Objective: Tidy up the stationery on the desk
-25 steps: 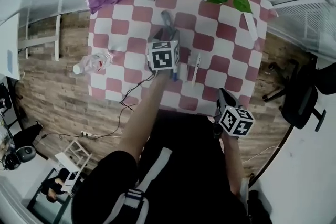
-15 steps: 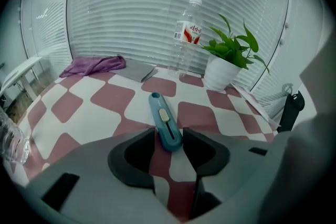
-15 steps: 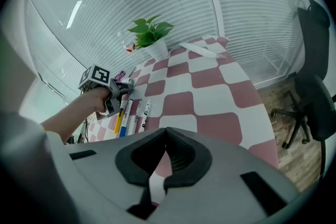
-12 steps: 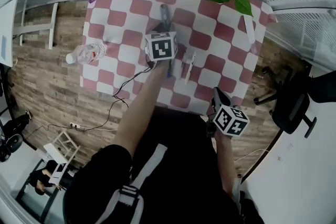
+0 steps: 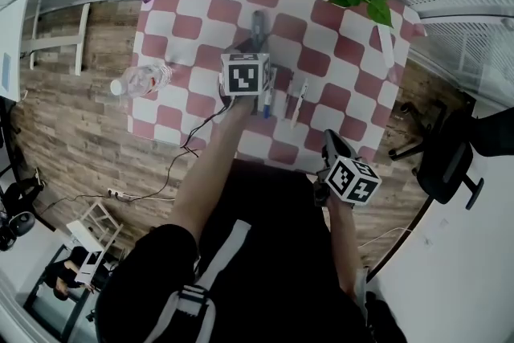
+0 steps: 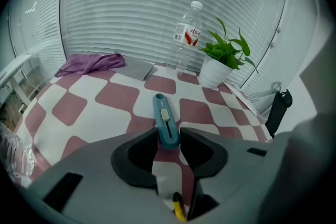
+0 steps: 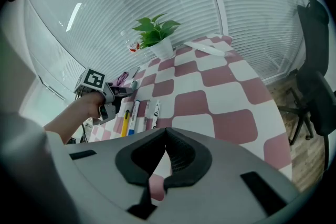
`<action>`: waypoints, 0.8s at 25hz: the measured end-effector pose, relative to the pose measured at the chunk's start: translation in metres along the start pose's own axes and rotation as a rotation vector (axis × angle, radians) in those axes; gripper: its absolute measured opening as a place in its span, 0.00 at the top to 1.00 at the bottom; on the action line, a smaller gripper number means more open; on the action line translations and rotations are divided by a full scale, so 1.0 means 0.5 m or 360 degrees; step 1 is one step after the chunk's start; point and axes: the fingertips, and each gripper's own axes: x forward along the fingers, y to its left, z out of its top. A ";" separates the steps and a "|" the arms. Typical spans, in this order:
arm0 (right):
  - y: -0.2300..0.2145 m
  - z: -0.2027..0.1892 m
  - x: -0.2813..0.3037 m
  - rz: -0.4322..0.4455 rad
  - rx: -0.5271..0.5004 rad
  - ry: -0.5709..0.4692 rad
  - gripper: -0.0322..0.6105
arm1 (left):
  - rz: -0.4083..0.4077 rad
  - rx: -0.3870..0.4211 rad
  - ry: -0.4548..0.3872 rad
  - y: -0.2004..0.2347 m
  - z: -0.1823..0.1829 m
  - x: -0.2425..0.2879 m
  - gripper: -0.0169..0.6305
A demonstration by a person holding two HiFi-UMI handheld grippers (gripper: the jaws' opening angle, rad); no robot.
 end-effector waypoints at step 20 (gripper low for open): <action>0.216 -0.051 0.052 0.0062 -0.0057 -0.0011 0.92 | -0.0215 0.0085 0.0169 0.083 -0.198 -0.147 0.75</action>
